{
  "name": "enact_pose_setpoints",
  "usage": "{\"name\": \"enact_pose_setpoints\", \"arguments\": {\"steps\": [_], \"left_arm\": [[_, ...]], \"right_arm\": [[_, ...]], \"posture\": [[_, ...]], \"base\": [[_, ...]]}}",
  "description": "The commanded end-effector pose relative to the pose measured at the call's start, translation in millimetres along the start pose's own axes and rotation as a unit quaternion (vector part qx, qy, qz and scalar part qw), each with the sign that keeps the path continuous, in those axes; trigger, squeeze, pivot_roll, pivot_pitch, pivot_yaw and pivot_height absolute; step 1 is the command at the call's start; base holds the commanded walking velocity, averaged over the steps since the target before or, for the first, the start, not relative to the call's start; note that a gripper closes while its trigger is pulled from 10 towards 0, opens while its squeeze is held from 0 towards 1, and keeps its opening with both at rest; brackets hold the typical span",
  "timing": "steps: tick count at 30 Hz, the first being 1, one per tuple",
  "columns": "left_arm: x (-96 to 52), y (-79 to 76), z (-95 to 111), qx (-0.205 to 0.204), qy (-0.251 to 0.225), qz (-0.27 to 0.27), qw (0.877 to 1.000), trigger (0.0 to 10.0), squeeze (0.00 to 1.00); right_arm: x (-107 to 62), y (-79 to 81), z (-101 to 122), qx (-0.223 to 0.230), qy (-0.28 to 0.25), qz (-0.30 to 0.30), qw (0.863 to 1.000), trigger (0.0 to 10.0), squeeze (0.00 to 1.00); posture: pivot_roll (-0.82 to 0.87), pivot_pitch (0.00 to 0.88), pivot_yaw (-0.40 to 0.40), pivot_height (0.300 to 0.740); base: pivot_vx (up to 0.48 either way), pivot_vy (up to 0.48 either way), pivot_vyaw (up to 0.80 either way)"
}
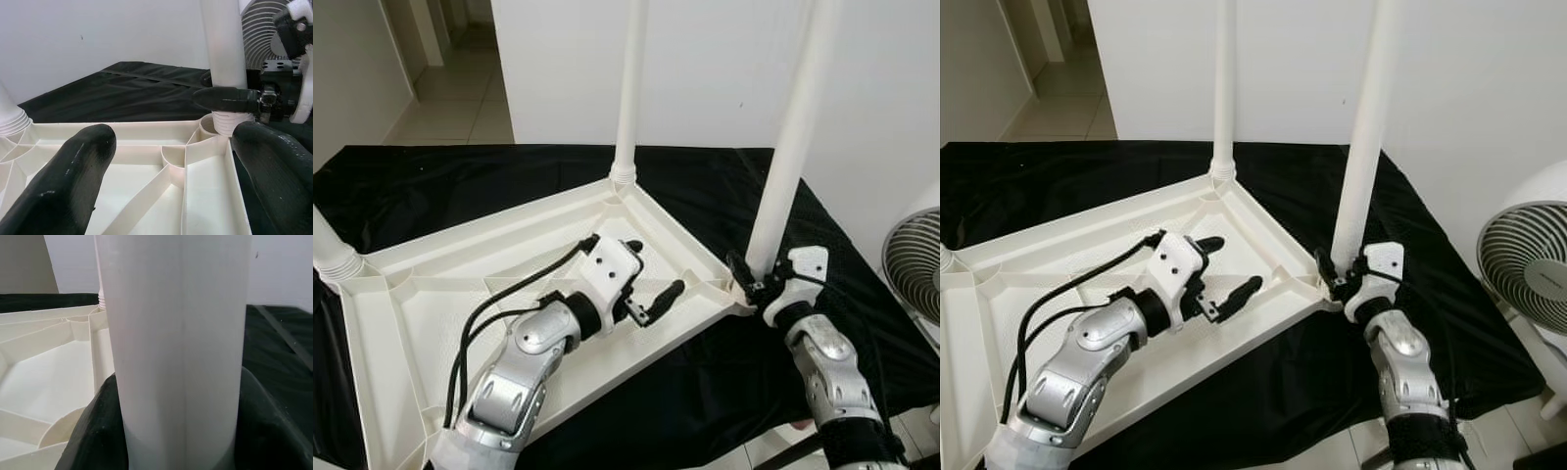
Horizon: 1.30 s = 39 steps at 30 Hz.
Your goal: Building children table
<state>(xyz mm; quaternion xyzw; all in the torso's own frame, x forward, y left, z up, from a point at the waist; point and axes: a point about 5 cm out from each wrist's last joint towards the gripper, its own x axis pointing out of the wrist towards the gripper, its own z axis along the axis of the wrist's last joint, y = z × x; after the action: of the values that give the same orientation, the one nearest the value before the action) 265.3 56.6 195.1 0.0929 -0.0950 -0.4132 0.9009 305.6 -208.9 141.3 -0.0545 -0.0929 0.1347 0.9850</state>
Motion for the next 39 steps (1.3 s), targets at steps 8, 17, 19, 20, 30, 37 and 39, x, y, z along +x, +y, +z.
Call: {"name": "enact_pose_setpoints", "arguments": {"steps": [8,17,19,20,30,37,39], "left_arm": [[0.7,2.7,-1,0.005,0.004,0.019,1.0,10.0,0.0],[1.5,3.2,0,0.006,0.004,0.015,1.0,10.0,0.0],[1.7,3.0,0,0.007,0.004,0.013,1.0,10.0,0.0],[1.7,3.0,0,0.007,0.004,0.013,1.0,10.0,0.0],[6.5,-3.6,5,-0.045,-0.015,-0.029,0.998,10.0,1.0],[14.4,-2.1,21,-0.081,-0.041,-0.059,0.994,10.0,0.0],[18.2,-1.7,29,-0.096,-0.053,-0.072,0.991,10.0,0.0]], "right_arm": [[-6.7,-1.3,-12,-0.024,-0.001,-0.022,0.999,10.0,0.0],[8.6,-6.1,-4,-0.022,-0.03,-0.041,0.998,10.0,0.0],[19.4,-3.8,8,-0.022,-0.054,-0.034,0.998,10.0,0.0],[19.4,-3.8,8,-0.022,-0.054,-0.034,0.998,10.0,0.0],[24.9,26.2,36,0.01,-0.081,0.102,0.991,10.0,0.0],[22.8,30.2,44,-0.007,-0.084,0.142,0.986,10.0,0.0],[21.7,32.4,43,-0.008,-0.079,0.153,0.985,10.0,0.0]], "posture": [[0.02,0.039,-0.014,0.74],[0.03,0.041,-0.004,0.74],[0.03,0.041,-0.004,0.74],[0.03,0.041,-0.004,0.74],[0.04,0.045,-0.02,0.74],[0.04,0.047,-0.016,0.74],[0.04,0.044,-0.016,0.74]], "base": [[0.0,0.0,0.0],[0.0,0.0,0.0],[0.0,0.0,0.0],[0.0,0.0,0.0],[0.0,0.0,0.0],[0.0,0.0,0.0],[0.0,0.0,0.0]]}}
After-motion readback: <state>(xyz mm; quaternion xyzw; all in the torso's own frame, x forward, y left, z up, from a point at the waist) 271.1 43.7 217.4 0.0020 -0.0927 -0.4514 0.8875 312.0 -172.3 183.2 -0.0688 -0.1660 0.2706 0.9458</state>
